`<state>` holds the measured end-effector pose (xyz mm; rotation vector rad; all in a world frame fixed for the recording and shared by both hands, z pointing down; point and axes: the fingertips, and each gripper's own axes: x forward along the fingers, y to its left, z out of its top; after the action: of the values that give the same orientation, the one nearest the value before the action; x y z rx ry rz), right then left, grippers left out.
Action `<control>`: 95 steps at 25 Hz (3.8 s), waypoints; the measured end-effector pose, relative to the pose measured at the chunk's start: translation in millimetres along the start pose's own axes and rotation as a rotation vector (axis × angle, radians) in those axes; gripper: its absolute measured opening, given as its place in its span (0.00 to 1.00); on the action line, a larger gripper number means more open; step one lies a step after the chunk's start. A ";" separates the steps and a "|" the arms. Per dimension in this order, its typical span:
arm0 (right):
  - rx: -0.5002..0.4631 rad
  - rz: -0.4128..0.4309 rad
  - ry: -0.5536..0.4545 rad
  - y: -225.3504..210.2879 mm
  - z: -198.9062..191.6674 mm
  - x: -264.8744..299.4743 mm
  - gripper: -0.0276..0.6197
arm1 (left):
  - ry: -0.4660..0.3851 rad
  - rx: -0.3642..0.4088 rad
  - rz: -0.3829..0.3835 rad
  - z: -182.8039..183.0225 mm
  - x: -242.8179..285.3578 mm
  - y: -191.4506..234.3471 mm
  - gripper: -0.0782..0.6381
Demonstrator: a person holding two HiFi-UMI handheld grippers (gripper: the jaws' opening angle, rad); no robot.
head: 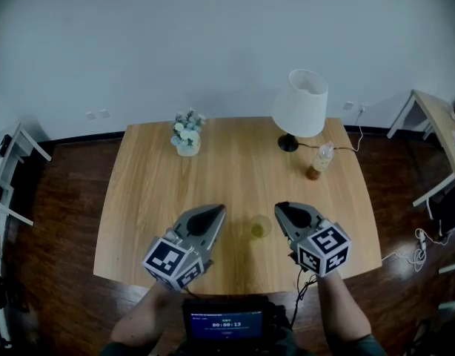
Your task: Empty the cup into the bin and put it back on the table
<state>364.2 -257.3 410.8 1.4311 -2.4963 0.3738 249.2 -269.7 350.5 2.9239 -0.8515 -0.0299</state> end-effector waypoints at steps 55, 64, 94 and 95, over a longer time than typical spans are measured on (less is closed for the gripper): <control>-0.032 0.179 0.189 3.6 -93.9 89.0 0.23 | 0.181 -0.111 0.151 -121.2 4.6 32.9 0.12; -0.024 0.204 0.201 7.9 -91.4 109.8 0.23 | 0.196 -0.075 0.168 -118.8 0.5 39.4 0.12; -0.069 0.184 0.345 -1.9 -166.3 84.5 0.65 | 0.245 -0.165 0.230 -169.4 -6.0 18.4 0.12; -0.068 0.186 0.344 -1.3 -168.8 83.3 0.65 | 0.249 -0.168 0.236 -172.4 -6.7 18.1 0.12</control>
<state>337.7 -268.4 596.8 1.0119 -2.3373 0.5162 241.7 -266.3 523.8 2.5843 -1.0838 0.2611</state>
